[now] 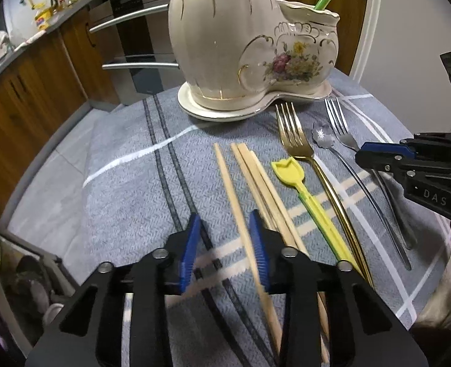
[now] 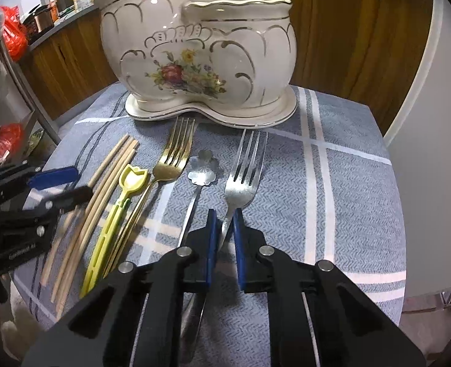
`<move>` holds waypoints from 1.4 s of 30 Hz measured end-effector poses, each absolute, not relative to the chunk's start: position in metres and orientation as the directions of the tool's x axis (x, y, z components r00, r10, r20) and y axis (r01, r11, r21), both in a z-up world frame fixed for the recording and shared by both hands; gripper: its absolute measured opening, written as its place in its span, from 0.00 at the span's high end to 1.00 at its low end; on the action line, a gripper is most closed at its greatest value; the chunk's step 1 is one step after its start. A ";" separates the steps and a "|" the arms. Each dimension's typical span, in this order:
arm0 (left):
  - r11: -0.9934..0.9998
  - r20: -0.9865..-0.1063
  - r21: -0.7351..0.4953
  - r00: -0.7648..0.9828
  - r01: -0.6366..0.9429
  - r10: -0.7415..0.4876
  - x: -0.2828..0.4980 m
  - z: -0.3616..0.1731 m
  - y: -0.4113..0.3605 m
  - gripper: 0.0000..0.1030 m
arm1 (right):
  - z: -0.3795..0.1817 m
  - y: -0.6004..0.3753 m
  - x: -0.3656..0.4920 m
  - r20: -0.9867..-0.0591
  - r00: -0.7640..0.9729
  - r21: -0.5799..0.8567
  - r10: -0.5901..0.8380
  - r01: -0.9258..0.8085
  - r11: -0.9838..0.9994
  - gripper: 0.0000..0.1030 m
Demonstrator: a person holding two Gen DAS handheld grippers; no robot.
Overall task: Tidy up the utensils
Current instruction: 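Grasp another wooden chopstick with the left tool while the right tool grasps a silver fork, then insert chopstick in tall pot with left tool while right tool inserts fork in short pot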
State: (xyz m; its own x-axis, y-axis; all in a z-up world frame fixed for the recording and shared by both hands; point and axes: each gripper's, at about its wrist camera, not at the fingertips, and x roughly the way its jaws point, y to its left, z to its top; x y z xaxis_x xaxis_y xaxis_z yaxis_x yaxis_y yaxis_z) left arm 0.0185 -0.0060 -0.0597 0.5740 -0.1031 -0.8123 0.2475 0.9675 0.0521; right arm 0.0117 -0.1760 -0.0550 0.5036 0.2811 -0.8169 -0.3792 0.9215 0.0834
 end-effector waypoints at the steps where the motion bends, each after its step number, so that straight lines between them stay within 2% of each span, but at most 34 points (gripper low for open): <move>1: 0.967 -0.809 0.057 0.579 0.247 -0.100 0.019 -0.060 -0.006 0.77 | -0.055 -0.176 0.011 -0.815 0.506 0.082 0.283 -0.383 0.920 0.90; 4: 0.967 -0.800 0.095 0.596 0.234 -0.066 0.020 -0.061 -0.007 0.91 | -0.055 -0.180 0.008 -0.809 0.510 0.090 0.293 -0.385 0.918 0.92; 7: 0.962 -0.791 0.122 0.609 0.243 -0.054 0.018 -0.062 -0.010 0.93 | -0.056 -0.185 0.004 -0.799 0.520 0.094 0.302 -0.388 0.917 0.95; 17: 0.964 -0.769 0.060 0.628 0.258 -0.120 0.005 -0.049 0.003 0.94 | -0.048 -0.205 -0.013 -0.742 0.561 0.141 0.367 -0.405 0.904 0.95; 33: 0.957 -0.621 0.031 0.756 0.289 -0.208 -0.022 0.012 0.013 0.94 | 0.006 -0.214 -0.046 -0.509 0.747 0.057 0.429 -0.468 0.882 0.95; 42: 0.957 -0.523 0.031 0.821 0.287 -0.230 -0.025 0.044 0.019 0.94 | 0.035 -0.207 -0.046 -0.389 0.794 0.039 0.467 -0.493 0.869 0.95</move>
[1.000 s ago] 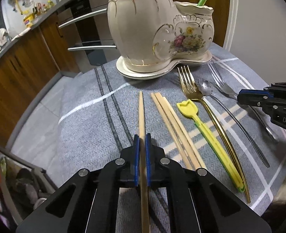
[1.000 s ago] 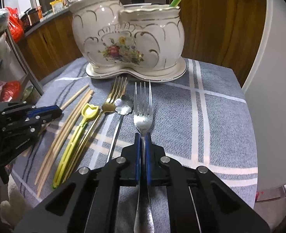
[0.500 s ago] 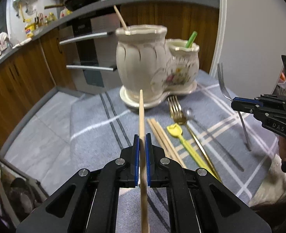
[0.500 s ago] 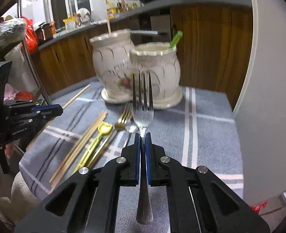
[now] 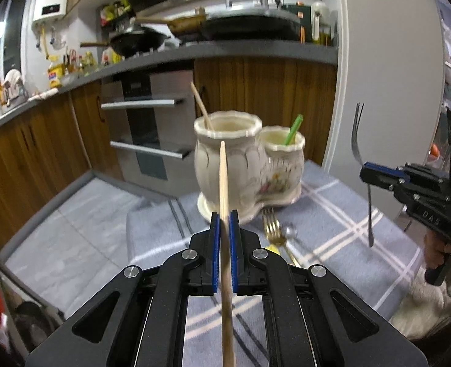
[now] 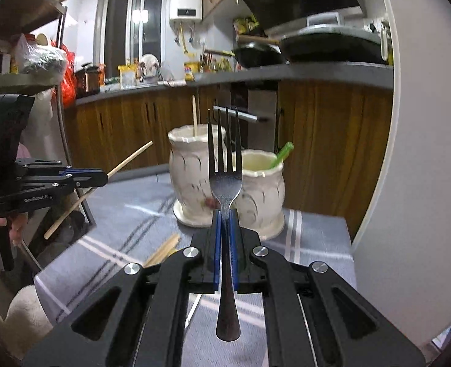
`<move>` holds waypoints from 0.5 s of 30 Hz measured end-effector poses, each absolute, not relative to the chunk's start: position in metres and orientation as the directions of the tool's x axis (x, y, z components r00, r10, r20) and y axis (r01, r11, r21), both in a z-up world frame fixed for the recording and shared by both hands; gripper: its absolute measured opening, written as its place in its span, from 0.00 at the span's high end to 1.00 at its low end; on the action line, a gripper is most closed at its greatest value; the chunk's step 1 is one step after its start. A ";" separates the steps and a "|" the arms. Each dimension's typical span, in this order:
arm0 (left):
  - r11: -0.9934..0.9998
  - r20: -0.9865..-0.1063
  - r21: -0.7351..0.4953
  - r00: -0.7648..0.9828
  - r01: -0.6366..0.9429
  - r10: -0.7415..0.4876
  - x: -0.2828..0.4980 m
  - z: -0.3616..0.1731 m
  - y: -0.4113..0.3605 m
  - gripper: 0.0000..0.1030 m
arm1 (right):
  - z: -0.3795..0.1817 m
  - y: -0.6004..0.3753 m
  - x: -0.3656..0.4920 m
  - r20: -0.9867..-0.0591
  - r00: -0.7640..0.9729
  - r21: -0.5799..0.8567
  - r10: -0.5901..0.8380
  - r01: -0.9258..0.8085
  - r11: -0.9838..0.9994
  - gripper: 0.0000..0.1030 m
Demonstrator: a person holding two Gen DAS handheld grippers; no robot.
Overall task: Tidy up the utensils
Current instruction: 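Insert chopstick in tall pot with left tool while right tool inserts fork in short pot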
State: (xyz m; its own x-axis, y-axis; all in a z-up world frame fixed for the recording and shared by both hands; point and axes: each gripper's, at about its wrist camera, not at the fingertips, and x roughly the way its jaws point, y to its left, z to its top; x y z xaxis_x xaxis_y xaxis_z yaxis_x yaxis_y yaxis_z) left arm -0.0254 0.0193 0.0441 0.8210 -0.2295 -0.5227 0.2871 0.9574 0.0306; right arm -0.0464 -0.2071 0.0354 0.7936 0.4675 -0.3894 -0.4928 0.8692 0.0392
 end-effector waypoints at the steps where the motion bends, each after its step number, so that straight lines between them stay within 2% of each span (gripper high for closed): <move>1: 0.958 -0.511 0.029 0.828 0.286 -0.232 -0.024 0.049 0.020 0.94 | 0.038 -0.206 -0.043 -0.385 0.793 0.045 0.472 -0.495 0.868 0.95; 7: 0.958 -0.421 -0.008 0.868 0.288 -0.264 -0.004 0.080 0.017 0.94 | 0.065 -0.203 -0.018 -0.312 0.817 0.088 0.485 -0.484 0.871 0.95; 15: 0.954 -0.359 -0.085 0.885 0.286 -0.297 0.055 0.111 0.011 0.94 | 0.096 -0.204 0.044 -0.253 0.825 0.239 0.506 -0.454 0.858 0.95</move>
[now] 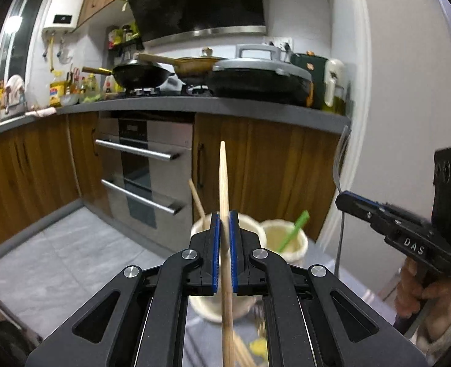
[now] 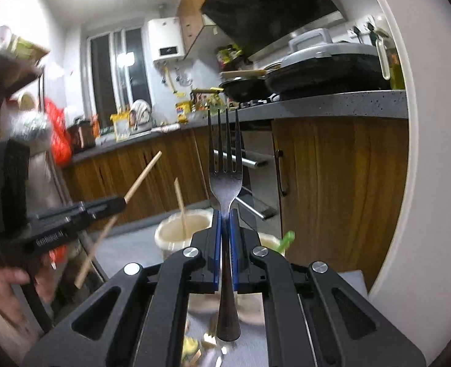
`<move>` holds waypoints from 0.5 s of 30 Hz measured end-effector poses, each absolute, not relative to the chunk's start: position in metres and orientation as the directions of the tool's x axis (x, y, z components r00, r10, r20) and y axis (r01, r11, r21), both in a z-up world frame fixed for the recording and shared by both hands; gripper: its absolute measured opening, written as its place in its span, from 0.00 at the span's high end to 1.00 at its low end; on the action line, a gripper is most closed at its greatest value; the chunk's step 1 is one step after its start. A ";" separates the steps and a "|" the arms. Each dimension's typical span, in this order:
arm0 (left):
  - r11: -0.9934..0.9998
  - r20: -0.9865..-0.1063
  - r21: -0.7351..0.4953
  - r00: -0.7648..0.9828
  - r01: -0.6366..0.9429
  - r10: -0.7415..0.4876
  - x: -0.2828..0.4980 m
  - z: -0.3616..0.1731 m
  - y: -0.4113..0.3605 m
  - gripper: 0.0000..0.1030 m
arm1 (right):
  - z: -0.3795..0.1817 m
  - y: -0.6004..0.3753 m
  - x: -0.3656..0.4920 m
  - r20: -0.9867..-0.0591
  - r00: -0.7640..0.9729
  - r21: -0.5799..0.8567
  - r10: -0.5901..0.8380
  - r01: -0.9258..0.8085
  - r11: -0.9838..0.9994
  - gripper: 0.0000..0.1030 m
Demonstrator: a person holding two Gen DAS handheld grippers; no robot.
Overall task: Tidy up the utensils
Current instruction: 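Insert chopstick in tall pot with left tool while right tool inserts fork in short pot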
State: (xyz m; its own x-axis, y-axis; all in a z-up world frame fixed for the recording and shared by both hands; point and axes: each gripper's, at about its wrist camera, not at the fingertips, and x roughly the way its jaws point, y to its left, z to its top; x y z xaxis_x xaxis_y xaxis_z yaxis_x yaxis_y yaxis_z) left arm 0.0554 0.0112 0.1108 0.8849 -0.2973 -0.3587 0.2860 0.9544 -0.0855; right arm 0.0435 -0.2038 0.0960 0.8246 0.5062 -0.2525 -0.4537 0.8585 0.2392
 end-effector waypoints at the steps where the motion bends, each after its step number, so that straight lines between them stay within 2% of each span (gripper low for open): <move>1: 0.954 -0.353 -0.099 0.886 0.285 -0.301 0.062 0.113 0.011 0.94 | 0.098 -0.204 0.049 -0.246 0.828 0.246 0.503 -0.449 0.859 0.95; 8: 0.951 -0.281 -0.176 0.913 0.254 -0.296 0.113 0.123 0.009 0.94 | 0.109 -0.196 0.078 -0.199 0.867 0.233 0.458 -0.412 0.881 0.95; 15: 0.969 -0.234 -0.127 0.943 0.214 -0.239 0.141 0.117 -0.012 0.94 | 0.098 -0.190 0.096 -0.187 0.892 0.211 0.412 -0.373 0.903 0.95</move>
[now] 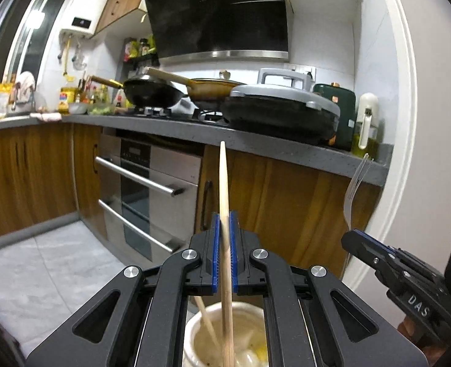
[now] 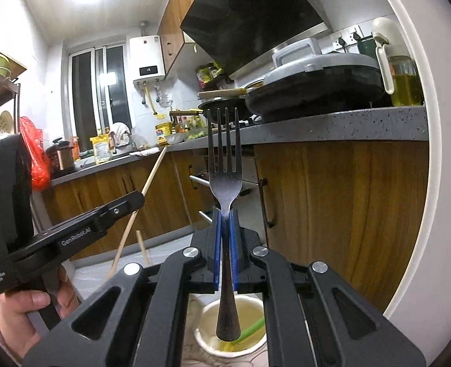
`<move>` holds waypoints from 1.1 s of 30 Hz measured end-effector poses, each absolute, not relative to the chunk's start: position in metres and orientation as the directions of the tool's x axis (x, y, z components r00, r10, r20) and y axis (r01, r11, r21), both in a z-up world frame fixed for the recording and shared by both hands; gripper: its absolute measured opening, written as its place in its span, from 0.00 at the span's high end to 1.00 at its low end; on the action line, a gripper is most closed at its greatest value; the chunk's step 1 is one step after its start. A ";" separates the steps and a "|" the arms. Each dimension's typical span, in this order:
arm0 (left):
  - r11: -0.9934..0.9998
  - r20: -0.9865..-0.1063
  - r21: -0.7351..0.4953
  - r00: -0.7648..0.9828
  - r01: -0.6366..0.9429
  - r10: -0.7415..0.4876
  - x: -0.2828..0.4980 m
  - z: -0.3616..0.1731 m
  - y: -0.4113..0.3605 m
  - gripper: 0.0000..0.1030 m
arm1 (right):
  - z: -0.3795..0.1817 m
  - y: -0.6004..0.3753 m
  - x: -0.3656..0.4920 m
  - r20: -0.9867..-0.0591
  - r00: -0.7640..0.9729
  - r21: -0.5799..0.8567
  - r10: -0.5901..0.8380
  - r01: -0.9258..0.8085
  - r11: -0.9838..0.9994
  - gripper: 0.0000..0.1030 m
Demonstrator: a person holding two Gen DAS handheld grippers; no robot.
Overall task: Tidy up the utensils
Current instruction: 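Insert chopstick in tall pot with left tool while right tool inserts fork in short pot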
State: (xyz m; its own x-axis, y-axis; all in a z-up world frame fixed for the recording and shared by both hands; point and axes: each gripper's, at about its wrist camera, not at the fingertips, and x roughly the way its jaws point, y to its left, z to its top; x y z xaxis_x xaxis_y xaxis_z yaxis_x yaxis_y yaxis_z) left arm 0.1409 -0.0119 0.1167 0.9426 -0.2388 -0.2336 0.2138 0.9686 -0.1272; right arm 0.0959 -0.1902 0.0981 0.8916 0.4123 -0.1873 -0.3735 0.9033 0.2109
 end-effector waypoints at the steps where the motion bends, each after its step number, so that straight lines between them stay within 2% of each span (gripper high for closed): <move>1: 0.969 -0.224 -0.122 0.945 0.216 -0.239 0.144 0.114 -0.016 0.94 | 0.094 -0.189 0.099 -0.192 0.892 0.210 0.409 -0.370 0.905 0.95; 8: 0.976 -0.155 -0.102 0.966 0.191 -0.205 0.149 0.096 -0.020 0.94 | 0.069 -0.186 0.106 -0.239 0.883 0.208 0.404 -0.359 0.910 0.95; 13: 0.973 -0.170 -0.083 0.959 0.214 -0.226 0.139 0.090 -0.018 0.94 | 0.053 -0.187 0.104 -0.271 0.868 0.220 0.416 -0.365 0.905 0.95; 22: 0.963 -0.302 -0.073 0.914 0.261 -0.271 0.112 0.068 -0.011 0.94 | 0.035 -0.186 0.090 -0.312 0.849 0.202 0.426 -0.379 0.903 0.95; 33: 0.953 -0.388 -0.037 0.874 0.301 -0.292 0.107 0.050 -0.023 0.94 | 0.028 -0.191 0.094 -0.360 0.838 0.225 0.410 -0.349 0.910 0.95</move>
State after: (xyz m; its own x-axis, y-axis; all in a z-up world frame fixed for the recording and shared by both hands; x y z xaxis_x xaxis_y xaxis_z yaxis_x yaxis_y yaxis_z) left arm 0.1068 -0.0230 0.0495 0.8744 -0.2915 -0.3878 0.3012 0.9528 -0.0372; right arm 0.0944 -0.1910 0.0277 0.8378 0.4105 -0.3601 -0.3490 0.9097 0.2251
